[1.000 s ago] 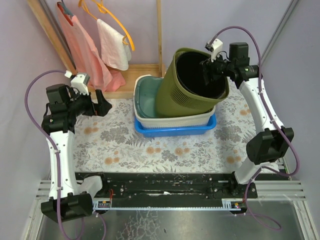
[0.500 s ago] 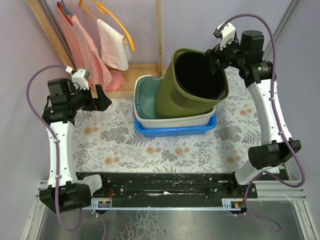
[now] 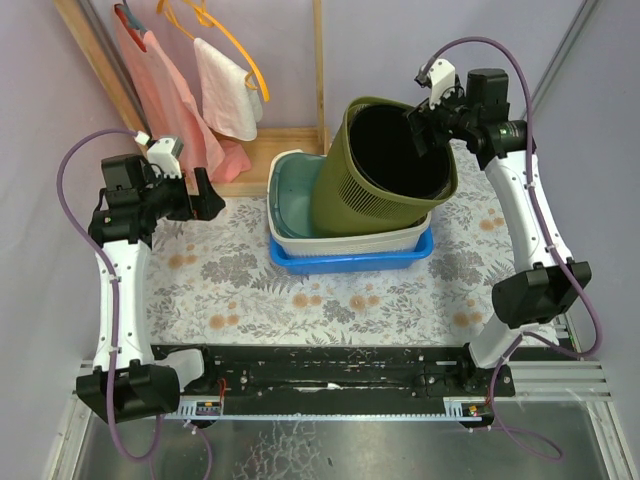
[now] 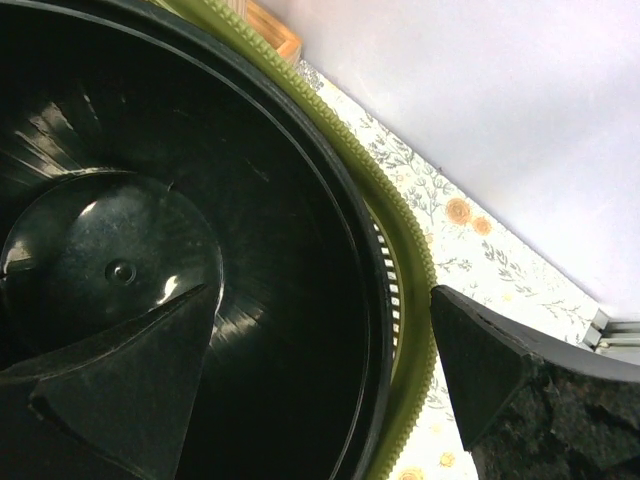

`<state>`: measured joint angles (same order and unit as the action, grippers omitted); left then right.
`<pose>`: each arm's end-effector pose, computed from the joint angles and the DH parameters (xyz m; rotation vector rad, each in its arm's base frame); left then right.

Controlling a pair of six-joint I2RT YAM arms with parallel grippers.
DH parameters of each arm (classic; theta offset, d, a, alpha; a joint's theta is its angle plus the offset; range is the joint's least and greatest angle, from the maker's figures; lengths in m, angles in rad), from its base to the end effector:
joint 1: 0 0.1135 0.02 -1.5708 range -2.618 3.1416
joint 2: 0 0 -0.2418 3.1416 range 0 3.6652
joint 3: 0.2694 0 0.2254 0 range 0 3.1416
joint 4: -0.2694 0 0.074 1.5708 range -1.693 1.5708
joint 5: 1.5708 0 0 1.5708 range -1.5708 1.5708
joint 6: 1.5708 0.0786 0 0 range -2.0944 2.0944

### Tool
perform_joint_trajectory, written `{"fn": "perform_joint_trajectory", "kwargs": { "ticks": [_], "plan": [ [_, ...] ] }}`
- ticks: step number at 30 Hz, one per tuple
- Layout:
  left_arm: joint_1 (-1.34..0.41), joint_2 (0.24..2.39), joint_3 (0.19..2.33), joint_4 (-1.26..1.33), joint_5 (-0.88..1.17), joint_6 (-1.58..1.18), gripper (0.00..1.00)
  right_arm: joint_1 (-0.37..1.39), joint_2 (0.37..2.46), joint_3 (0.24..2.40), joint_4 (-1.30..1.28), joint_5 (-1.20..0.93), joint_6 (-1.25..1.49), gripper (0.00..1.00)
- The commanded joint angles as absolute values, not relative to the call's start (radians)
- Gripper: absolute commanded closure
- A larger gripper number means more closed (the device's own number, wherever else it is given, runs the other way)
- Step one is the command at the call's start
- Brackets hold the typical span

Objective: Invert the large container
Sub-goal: Pick up the container from the container.

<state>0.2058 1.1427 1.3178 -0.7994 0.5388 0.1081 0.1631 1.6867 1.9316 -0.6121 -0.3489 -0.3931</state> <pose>0.2411 0.0091 0.3477 0.1942 2.1136 -0.4049 0.3728 0.0886 0.4115 -0.7448 1.7688 0.1834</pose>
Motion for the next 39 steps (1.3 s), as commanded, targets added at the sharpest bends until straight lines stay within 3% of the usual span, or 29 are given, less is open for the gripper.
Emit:
{"fn": "perform_joint_trajectory", "kwargs": {
  "ticks": [1,12,15,21,26,30,35,39],
  "plan": [
    [0.195,1.137,1.315,-0.745,0.513,0.088,0.0,0.168,1.707,1.971,-0.603,-0.353,-0.398,0.04],
    [0.187,1.124,1.289,-0.726,0.492,0.086,0.0,0.169,1.735,1.962,-0.587,-0.367,-0.39,0.04],
    [0.186,1.125,1.283,-0.725,0.488,0.089,0.0,0.169,1.743,1.965,-0.592,-0.385,-0.378,0.08],
    [0.185,1.12,1.281,-0.722,0.485,0.089,0.0,0.168,1.768,1.992,-0.659,-0.454,-0.364,0.37],
    [0.185,1.116,1.28,-0.722,0.486,0.091,0.0,0.168,1.779,1.984,-0.677,-0.432,-0.4,0.74],
    [0.185,1.112,1.274,-0.722,0.487,0.093,0.0,0.168,1.79,2.012,-0.724,-0.446,-0.424,0.99],
    [0.18,1.112,1.285,-0.733,0.489,0.097,0.0,0.169,1.811,2.123,-0.809,-0.455,-0.423,1.0],
    [0.175,1.123,1.344,-0.765,0.483,0.108,0.0,0.168,1.83,2.394,-0.922,-0.5,-0.383,1.0]
  ]
}}
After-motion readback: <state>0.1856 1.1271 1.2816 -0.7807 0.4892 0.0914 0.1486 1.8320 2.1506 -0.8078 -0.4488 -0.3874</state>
